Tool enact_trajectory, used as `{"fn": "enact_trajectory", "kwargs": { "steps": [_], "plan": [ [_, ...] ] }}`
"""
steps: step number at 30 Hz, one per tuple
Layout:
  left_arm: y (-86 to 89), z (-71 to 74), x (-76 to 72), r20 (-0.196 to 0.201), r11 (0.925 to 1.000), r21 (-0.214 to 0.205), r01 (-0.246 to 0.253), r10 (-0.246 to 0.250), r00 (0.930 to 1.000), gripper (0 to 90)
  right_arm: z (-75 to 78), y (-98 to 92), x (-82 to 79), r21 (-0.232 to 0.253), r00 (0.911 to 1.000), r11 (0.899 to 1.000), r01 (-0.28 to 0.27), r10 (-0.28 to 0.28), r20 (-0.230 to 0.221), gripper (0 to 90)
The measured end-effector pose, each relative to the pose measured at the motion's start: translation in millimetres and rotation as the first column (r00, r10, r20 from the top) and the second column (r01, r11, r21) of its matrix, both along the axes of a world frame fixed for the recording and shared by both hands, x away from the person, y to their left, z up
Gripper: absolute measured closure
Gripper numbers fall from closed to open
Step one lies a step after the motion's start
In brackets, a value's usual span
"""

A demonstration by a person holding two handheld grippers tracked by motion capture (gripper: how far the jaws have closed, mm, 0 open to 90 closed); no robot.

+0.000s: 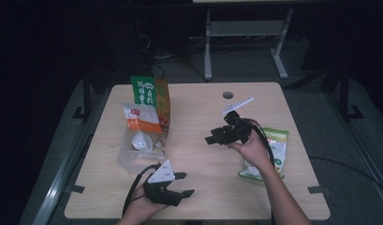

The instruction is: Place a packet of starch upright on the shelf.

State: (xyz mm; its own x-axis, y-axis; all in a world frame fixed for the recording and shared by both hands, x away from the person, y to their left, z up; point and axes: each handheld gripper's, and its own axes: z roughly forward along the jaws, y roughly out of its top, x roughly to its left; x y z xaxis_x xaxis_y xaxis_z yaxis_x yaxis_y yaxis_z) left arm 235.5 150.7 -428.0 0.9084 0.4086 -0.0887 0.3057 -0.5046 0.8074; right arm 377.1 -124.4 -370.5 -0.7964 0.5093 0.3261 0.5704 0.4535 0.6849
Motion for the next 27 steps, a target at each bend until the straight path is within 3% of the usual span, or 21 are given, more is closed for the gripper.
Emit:
{"fn": "enact_trajectory", "kwargs": {
  "steps": [17,23,27],
  "plan": [
    [-6.5,-2.2,-0.8,-0.003,1.0000,0.000,0.001,-0.001,1.0000,37.1,-1.9,-68.0,-20.5,-0.013,0.9934,0.993,0.114,-0.114,-0.007,45.6],
    [-9.9,-1.0,-1.8,0.003,0.9999,-0.009,-0.005,0.005,1.0000,37.1,-7.9,-94.0,-29.0,-0.031,0.9874,0.987,0.156,-0.157,-0.021,44.7],
    [-15.0,-0.5,-0.1,0.008,1.0000,0.006,0.006,-0.006,0.9999,37.1,-11.3,-114.3,-34.8,-0.022,0.9806,0.981,0.194,-0.195,-0.025,44.2]
  ]
}}
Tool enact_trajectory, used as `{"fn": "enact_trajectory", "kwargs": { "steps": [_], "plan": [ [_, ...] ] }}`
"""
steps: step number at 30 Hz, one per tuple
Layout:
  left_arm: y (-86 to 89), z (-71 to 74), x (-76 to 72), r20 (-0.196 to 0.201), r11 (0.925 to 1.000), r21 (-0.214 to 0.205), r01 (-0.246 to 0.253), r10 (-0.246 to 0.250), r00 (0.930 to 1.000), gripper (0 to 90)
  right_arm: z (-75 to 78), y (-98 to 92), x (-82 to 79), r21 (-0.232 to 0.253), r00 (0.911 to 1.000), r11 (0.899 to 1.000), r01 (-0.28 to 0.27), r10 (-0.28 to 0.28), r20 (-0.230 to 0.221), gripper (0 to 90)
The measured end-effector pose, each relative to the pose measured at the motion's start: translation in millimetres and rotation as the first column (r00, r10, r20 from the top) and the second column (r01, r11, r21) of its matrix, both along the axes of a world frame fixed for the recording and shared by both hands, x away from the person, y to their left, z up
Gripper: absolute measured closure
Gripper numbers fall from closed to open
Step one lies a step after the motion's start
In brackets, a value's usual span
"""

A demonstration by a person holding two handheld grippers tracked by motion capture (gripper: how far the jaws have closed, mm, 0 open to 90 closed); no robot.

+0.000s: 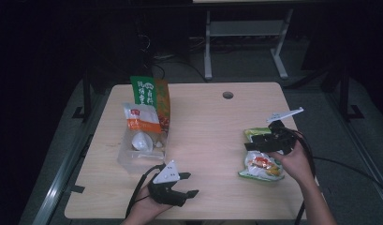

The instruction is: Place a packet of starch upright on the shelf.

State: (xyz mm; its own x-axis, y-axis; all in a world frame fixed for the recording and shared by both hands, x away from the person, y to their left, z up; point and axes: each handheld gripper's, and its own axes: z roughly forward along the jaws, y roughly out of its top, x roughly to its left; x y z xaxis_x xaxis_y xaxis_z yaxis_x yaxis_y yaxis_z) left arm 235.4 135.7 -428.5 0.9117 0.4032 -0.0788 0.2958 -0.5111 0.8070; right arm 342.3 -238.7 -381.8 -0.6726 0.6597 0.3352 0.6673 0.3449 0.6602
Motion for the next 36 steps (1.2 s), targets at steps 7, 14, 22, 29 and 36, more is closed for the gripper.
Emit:
{"fn": "enact_trajectory", "kwargs": {
  "steps": [7,14,22,29,36],
  "plan": [
    [-18.8,4.4,5.0,-0.005,0.9996,0.011,0.025,-0.025,0.9997,37.2,-8.1,-29.6,-5.9,-0.012,0.9974,0.997,0.070,-0.070,-0.019,43.8],
    [-45.9,7.7,18.0,0.003,0.9984,0.018,0.054,-0.054,0.9985,37.2,-22.7,-49.5,-7.4,-0.059,0.9904,0.990,0.129,-0.131,-0.043,43.6],
    [-76.2,11.4,31.9,0.002,0.9968,0.023,0.077,-0.077,0.9970,37.4,-28.5,-71.3,-9.3,-0.070,0.9832,0.982,0.175,-0.178,-0.039,43.5],
    [-101.7,11.2,47.3,-0.008,0.9960,0.029,0.084,-0.084,0.9964,37.4,-34.1,-86.0,-11.4,-0.062,0.9707,0.971,0.230,-0.234,-0.055,43.6],
    [-126.3,4.6,62.0,-0.038,0.9956,0.036,0.087,-0.085,0.9956,37.3,-45.5,-94.0,-10.9,-0.087,0.9608,0.962,0.261,-0.267,-0.074,45.0]
  ]
}}
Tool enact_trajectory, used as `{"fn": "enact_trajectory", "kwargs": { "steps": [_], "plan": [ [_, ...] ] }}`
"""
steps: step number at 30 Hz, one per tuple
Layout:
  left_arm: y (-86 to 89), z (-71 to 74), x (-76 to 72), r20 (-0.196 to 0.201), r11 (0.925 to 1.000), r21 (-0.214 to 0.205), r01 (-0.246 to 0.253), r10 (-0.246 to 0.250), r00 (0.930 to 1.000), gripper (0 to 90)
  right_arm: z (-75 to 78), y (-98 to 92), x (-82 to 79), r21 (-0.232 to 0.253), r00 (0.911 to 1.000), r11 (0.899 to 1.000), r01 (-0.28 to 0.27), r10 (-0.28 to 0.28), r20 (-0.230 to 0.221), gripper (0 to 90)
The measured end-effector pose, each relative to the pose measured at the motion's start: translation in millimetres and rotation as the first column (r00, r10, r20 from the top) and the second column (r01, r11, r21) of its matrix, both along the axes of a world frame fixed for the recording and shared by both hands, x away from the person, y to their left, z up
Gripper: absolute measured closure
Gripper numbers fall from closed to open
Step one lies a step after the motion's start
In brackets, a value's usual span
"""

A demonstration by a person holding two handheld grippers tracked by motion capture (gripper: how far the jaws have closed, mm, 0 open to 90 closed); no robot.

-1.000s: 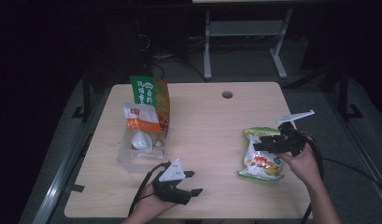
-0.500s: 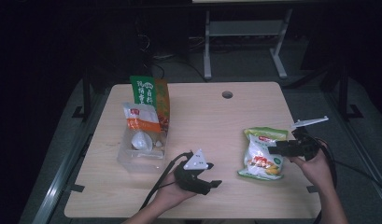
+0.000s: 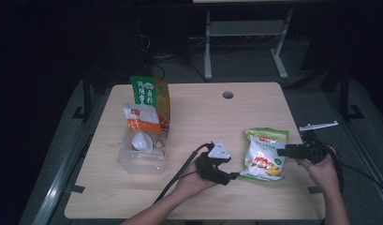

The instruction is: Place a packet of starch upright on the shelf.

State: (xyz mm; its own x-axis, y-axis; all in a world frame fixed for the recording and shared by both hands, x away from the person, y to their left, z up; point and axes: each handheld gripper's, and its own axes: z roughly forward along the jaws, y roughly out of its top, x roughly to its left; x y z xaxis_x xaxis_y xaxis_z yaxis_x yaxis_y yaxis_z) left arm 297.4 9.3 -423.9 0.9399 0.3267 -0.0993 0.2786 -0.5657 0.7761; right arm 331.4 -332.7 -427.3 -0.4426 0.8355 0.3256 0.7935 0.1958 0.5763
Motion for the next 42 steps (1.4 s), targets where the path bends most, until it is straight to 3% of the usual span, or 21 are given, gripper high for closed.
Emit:
{"fn": "enact_trajectory", "kwargs": {
  "steps": [4,9,12,20,25,29,33,39,42],
  "plan": [
    [-14.5,-4.6,8.9,-0.014,0.9999,0.012,-0.001,0.001,0.9999,37.4,-6.7,-5.2,2.4,0.010,0.9997,1.000,0.025,-0.025,-0.007,46.8],
    [-29.3,-11.7,20.6,-0.068,0.9999,-0.013,-0.011,0.010,0.9976,37.5,-15.1,-8.9,3.6,0.023,0.9986,0.999,0.042,-0.042,-0.033,49.2],
    [-36.7,-15.5,24.0,-0.080,0.9997,-0.019,-0.015,0.014,0.9967,37.5,-20.1,-10.1,5.2,0.061,0.9984,0.997,0.046,-0.044,-0.036,50.7],
    [-48.5,-24.9,36.7,-0.154,0.9985,-0.026,-0.047,0.043,0.9871,35.0,-24.1,-10.4,4.9,0.130,0.9984,0.991,0.039,-0.033,-0.046,64.1],
    [-50.4,-31.5,42.2,-0.192,0.9980,-0.026,-0.057,0.051,0.9800,34.3,-25.2,-6.8,4.1,0.148,0.9982,0.989,0.017,-0.008,-0.060,78.4],
    [-50.4,-36.7,46.8,-0.243,0.9974,-0.025,-0.067,0.059,0.9683,33.4,-19.8,-0.6,2.3,0.095,0.9984,0.995,-0.017,0.022,-0.052,87.7],
    [-50.1,-37.7,48.0,-0.260,0.9977,-0.033,-0.060,0.049,0.9643,33.2,-14.3,3.8,-2.5,0.081,0.9976,0.995,-0.055,0.058,-0.038,89.1],
    [-48.4,-36.9,51.7,-0.277,0.9965,-0.064,-0.054,0.034,0.9604,33.1,3.1,7.1,-10.5,0.107,0.9954,0.990,-0.089,0.085,0.044,89.4],
    [-47.3,-34.6,53.8,-0.298,0.9941,-0.089,-0.062,0.033,0.9541,33.3,11.0,11.0,-15.1,0.099,0.9915,0.989,-0.113,0.106,0.076,89.5]
  ]
}}
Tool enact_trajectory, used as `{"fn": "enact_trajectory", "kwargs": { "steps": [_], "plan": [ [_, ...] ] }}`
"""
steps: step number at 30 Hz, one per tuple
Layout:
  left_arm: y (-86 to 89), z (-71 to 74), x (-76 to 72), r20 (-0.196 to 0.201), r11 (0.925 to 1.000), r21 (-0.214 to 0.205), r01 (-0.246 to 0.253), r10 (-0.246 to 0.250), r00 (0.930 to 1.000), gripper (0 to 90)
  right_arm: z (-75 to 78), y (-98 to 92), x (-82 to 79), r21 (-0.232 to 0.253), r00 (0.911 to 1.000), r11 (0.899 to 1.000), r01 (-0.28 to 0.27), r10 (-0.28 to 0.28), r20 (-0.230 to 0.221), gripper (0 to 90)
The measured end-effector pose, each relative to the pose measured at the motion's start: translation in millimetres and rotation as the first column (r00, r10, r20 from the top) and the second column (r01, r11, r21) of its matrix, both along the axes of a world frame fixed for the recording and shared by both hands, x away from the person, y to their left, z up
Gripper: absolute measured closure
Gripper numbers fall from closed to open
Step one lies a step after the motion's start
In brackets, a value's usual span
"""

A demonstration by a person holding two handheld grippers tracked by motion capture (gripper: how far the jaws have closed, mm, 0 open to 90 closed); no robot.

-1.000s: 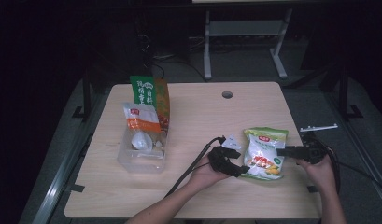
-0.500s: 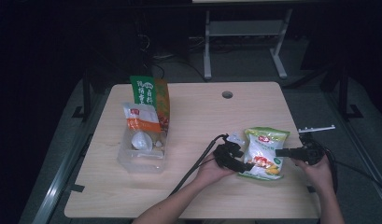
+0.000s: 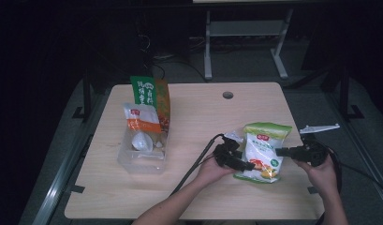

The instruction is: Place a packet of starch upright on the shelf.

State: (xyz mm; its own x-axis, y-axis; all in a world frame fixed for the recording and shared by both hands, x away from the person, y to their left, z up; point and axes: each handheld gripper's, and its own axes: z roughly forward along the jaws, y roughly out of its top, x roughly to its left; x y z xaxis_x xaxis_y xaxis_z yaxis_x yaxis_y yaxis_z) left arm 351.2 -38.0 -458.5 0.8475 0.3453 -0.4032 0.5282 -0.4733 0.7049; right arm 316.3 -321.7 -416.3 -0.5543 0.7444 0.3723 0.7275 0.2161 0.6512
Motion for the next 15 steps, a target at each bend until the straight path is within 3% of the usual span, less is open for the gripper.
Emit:
{"fn": "enact_trajectory", "kwargs": {
  "steps": [4,8,12,15],
  "plan": [
    [0.8,3.7,2.4,-0.016,0.9997,-0.023,0.004,-0.004,0.9999,34.1,4.4,6.0,-2.5,0.002,0.9985,0.999,-0.047,0.047,0.028,89.5],
    [3.5,5.6,4.2,-0.051,0.9991,-0.042,0.009,-0.011,0.9987,37.9,9.6,18.0,-4.9,-0.050,0.9944,0.995,-0.085,0.088,0.058,89.4],
    [9.6,7.6,6.6,-0.076,0.9968,-0.078,0.015,-0.021,0.9969,51.2,15.3,24.4,-6.7,-0.046,0.9917,0.994,-0.097,0.100,0.081,89.5],
    [11.6,10.9,4.8,-0.059,0.9974,-0.072,0.013,-0.017,0.9981,58.8,17.1,28.2,-7.5,-0.041,0.9900,0.994,-0.102,0.105,0.094,89.5]
  ]
}}
